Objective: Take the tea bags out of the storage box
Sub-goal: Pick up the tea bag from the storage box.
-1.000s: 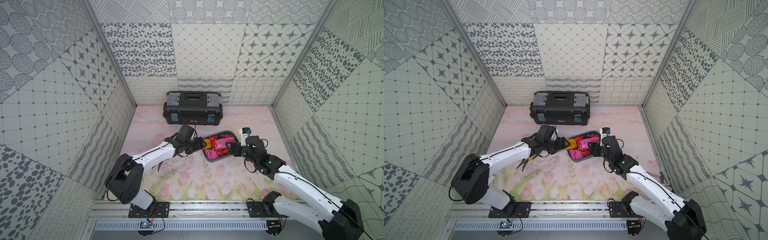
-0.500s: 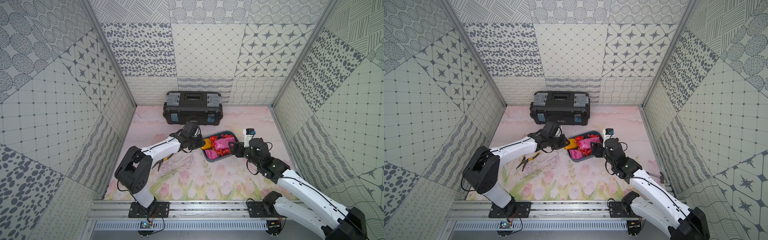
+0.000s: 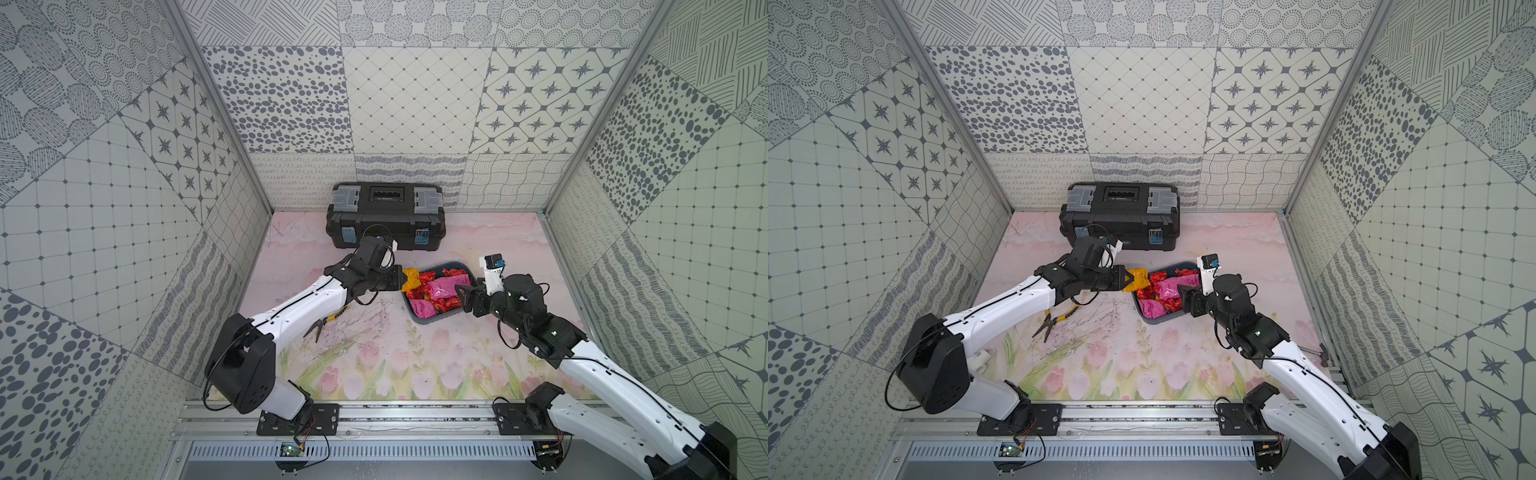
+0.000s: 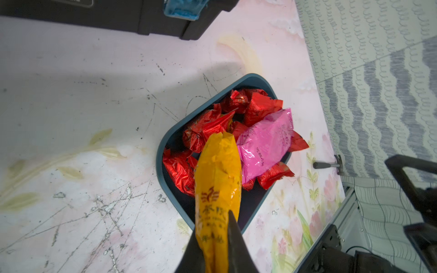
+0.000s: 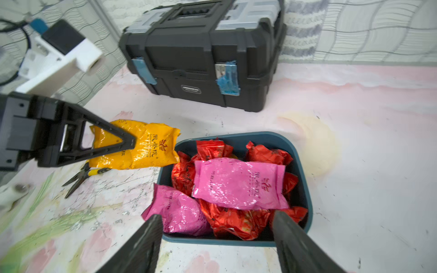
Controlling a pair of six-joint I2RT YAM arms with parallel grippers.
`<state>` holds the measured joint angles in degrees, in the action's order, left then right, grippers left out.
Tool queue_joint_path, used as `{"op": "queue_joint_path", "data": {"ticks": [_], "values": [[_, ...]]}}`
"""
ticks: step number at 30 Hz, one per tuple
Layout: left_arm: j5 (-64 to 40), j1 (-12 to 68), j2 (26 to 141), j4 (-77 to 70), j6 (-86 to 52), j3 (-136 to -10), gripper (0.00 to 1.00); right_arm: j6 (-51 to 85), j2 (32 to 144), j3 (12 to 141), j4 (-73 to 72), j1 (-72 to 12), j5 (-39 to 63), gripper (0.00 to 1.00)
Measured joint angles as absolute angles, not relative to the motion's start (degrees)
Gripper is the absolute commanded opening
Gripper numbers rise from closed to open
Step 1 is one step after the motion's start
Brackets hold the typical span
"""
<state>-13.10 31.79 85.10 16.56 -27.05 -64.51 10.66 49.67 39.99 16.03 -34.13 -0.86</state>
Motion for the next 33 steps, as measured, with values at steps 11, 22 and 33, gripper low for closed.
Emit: {"op": "queue_joint_path", "data": {"ticks": [11, 22, 33], "values": [[-24.88, 31.77, 70.28, 22.68, -0.19, -56.45, 0.0, -17.12, 60.31, 54.37, 26.7, -39.16, 20.69, 0.79], [-36.75, 32.42, 56.86, 26.76, 17.52, -46.87, 0.0, -24.18, 70.13, 57.25, 29.76, -46.72, 28.14, 0.65], [-40.49, 32.62, 54.65, 30.39, 25.19, -46.61, 0.0, -26.02, 74.13, 58.5, 30.22, -51.16, 34.41, 0.38]]}}
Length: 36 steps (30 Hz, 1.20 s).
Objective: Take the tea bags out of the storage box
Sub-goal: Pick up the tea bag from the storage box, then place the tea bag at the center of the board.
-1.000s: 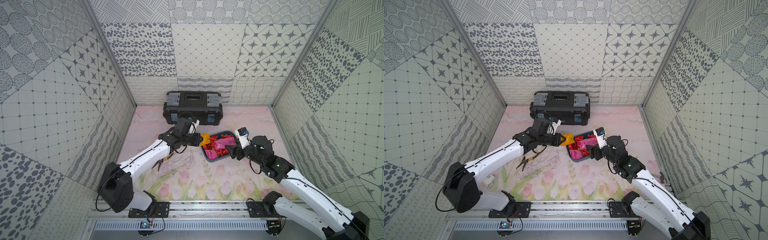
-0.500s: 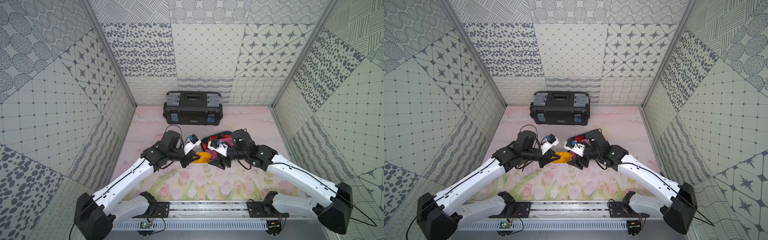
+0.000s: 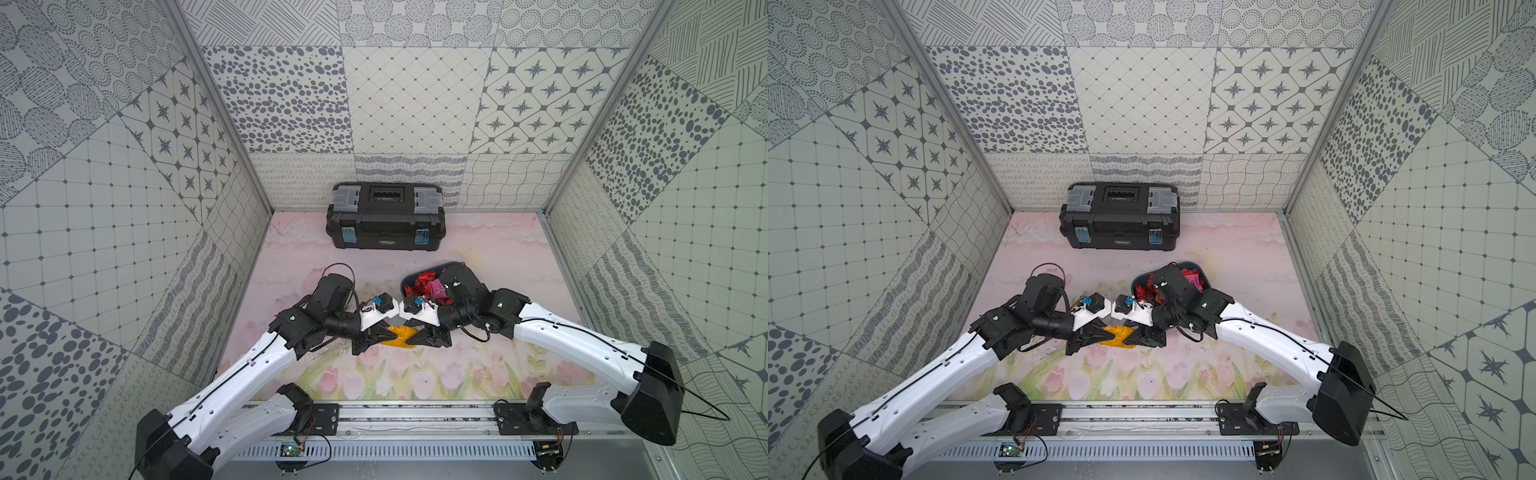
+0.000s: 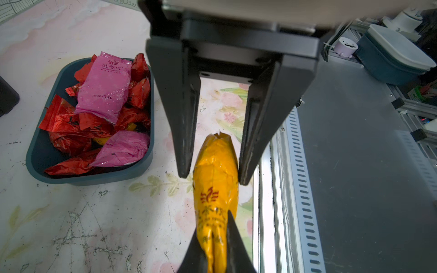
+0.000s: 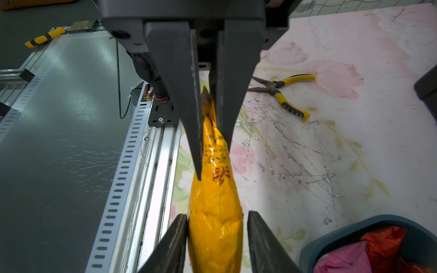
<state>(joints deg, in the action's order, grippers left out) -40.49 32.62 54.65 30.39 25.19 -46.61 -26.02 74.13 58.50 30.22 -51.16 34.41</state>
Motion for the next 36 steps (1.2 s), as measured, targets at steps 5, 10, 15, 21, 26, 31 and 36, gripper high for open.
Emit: {"op": "queue_joint_path", "data": {"ticks": [5, 10, 15, 21, 26, 31, 36], "values": [[-40.73, 32.62, 53.78, 31.88, 25.67, -46.81, 0.0, -24.62, 74.24, 58.28, 29.45, -52.21, 34.76, 0.19], [-39.88, 32.62, 52.23, 32.86, 25.58, -46.76, 0.41, -21.93, 74.24, 57.06, 26.7, -52.84, 35.55, 0.08], [-38.17, 32.82, 48.86, 32.1, 21.63, -46.61, 0.89, -16.67, 74.22, 54.08, 20.38, -54.13, 34.89, 0.01], [-32.1, 32.93, 40.03, 27.57, 12.01, -42.7, 0.99, -2.35, 74.19, 45.32, 6.96, -58.61, 26.13, 0.0], [-21.67, 32.97, 27.57, 23.81, -0.67, -36.16, 0.98, 12.34, 75.55, 43.7, 3.62, -64.38, 12.75, 0.0], [-7.27, 32.99, 20.45, 26.35, -15.68, -35.05, 0.99, 25.34, 82.06, 50.0, 4.62, -67.66, 3.73, 0.0], [3.68, 32.99, 19.44, 33.21, -33.74, -34.39, 0.98, 34.06, 90.45, 57.41, 7.49, -68.31, 0.45, 0.01]]}}
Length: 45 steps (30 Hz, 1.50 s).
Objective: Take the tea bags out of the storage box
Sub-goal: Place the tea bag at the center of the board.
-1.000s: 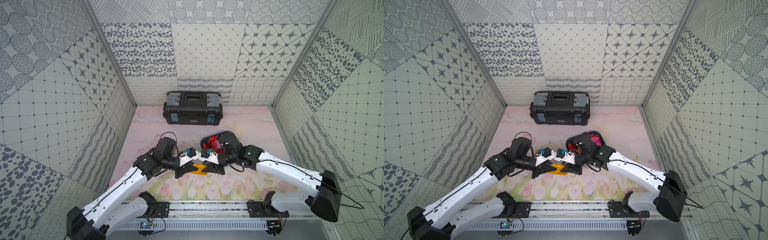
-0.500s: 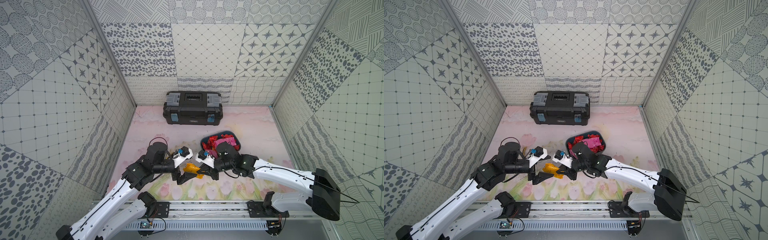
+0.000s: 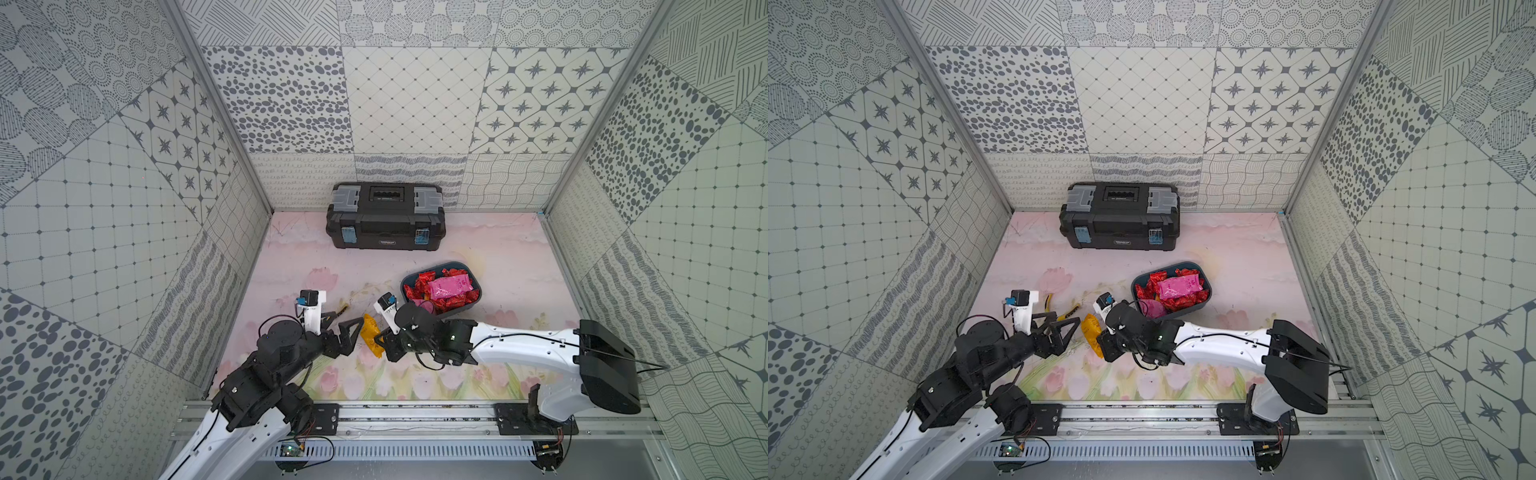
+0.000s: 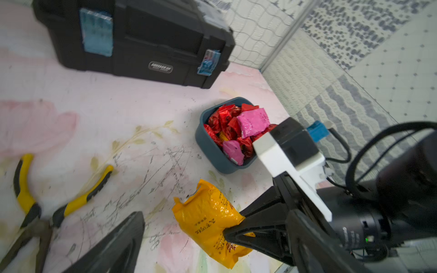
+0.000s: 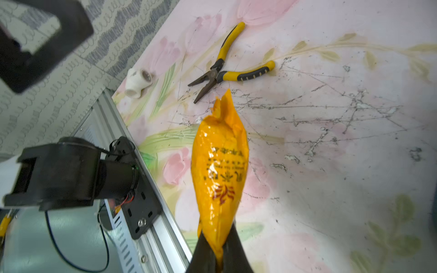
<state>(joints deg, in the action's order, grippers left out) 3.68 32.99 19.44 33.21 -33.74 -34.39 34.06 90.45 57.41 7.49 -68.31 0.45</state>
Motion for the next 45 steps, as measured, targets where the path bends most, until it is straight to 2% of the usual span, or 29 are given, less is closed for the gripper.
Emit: {"op": "queue_joint_path", "data": {"ticks": [6, 9, 14, 17, 19, 22, 30, 37, 45], "values": [[8.91, 32.99, 24.12, 43.44, -51.29, -34.33, 0.99, 42.24, 100.57, 63.59, 11.0, -68.4, 2.04, 0.02], [9.5, 32.99, 27.88, 47.83, -57.3, -35.4, 0.99, 45.82, 103.79, 64.16, 11.57, -68.47, 3.25, 0.06], [9.21, 32.99, 30.81, 51.83, -64.03, -35.53, 0.99, 49.93, 106.91, 65.06, 12.99, -68.47, 4.08, 0.26], [8.03, 32.99, 32.32, 52.47, -66.08, -34.98, 0.98, 51.42, 106.89, 65.49, 14.37, -68.53, 3.25, 0.44], [7.14, 32.99, 34.02, 52.56, -66.89, -34.89, 0.98, 51.81, 106.13, 65.28, 15.4, -68.66, 1.87, 0.5], [5.5, 32.99, 36.73, 52.47, -67.22, -34.98, 0.99, 51.96, 101.86, 62.67, 16.43, -68.82, -1.13, 0.54], [1.48, 33.78, 45.65, 49.25, -64.12, -37.21, 0.99, 49.39, 82.37, 52.93, 18.26, -66.65, -6.81, 0.56], [0.23, 39.62, 55.68, 44.36, -62.11, -39.62, 0.99, 47.53, 68.27, 42.65, 20.45, -60.12, -7.64, 0.56], [0.93, 46.52, 71.96, 39.42, -59.77, -44.99, 0.98, 47.4, 57.06, 39.03, 24.38, -58.74, -10.39, 0.56]]}}
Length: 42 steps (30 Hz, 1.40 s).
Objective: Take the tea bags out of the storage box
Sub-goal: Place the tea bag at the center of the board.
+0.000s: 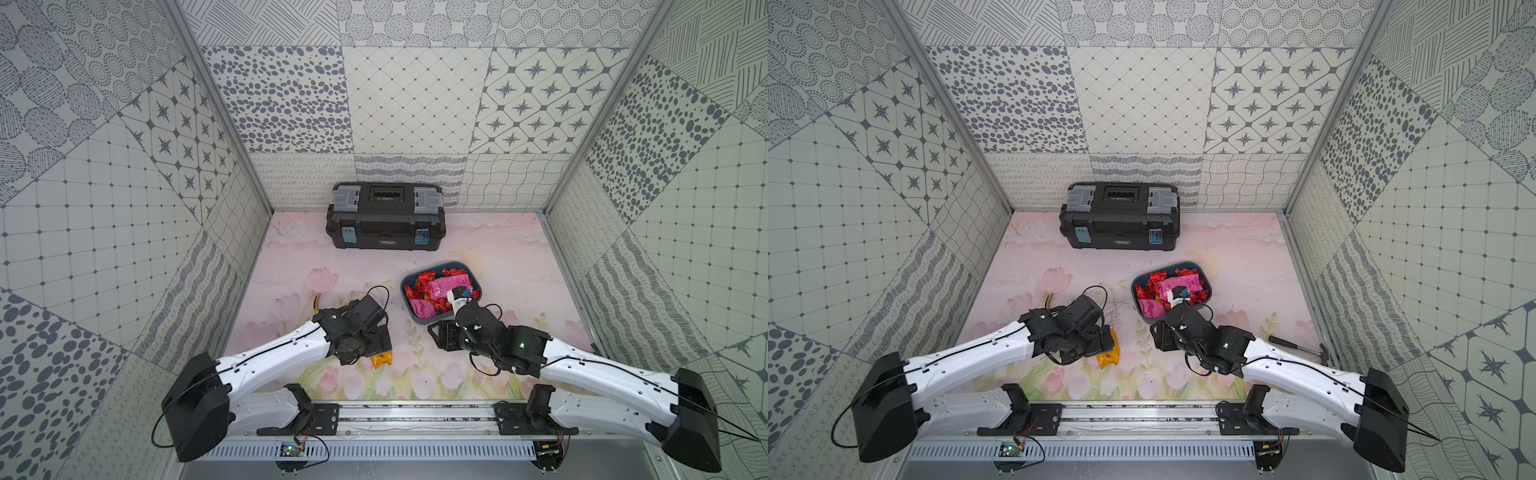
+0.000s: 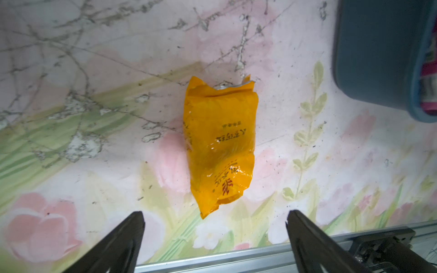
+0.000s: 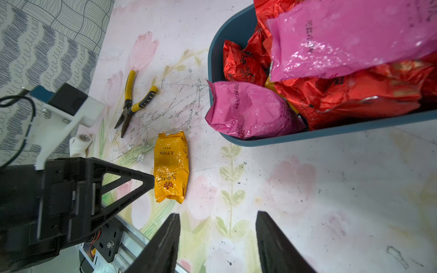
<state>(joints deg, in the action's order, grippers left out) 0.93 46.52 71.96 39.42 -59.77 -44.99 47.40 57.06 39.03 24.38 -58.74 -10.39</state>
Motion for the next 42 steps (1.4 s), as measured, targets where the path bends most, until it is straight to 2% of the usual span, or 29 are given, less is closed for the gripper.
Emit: {"op": "queue_joint_path", "data": {"ticks": [11, 13, 16, 18, 24, 28, 32, 38, 42], "values": [[3.88, 48.9, 87.2, 36.21, -56.93, -50.41, 0.97, 47.55, 55.75, 38.65, 27.05, -58.63, -10.9, 0.58], [4.25, 49.01, 89.1, 35.83, -56.29, -50.89, 0.92, 47.55, 55.77, 38.65, 27.2, -58.48, -10.87, 0.59], [5.1, 49.04, 91.22, 35.22, -55.09, -51.33, 0.76, 47.27, 55.96, 38.65, 27.22, -58.35, -10.83, 0.59], [5.89, 49.04, 92.07, 35.0, -54.3, -51.4, 0.7, 46.96, 56.29, 38.65, 27.24, -58.02, -10.7, 0.59], [7.94, 48.71, 91.74, 35.35, -52.8, -50.92, 0.63, 46.17, 56.71, 38.65, 27.27, -56.49, -10.17, 0.59], [9.3, 47.59, 90.0, 35.79, -52.16, -49.41, 0.63, 45.54, 57.34, 38.65, 27.29, -55.27, -9.13, 0.59], [10.09, 45.41, 87.35, 36.53, -51.64, -46.72, 0.64, 45.19, 57.56, 38.68, 27.35, -54.37, -8.29, 0.58], [10.94, 42.94, 83.42, 37.8, -50.98, -44.23, 0.87, 45.21, 57.6, 38.74, 27.46, -51.4, -5.3, 0.56], [11.14, 41.76, 79.88, 39.57, -50.85, -45.1, 0.94, 43.94, 60.73, 41.93, 29.21, -46.92, -1.04, 0.56]]}}
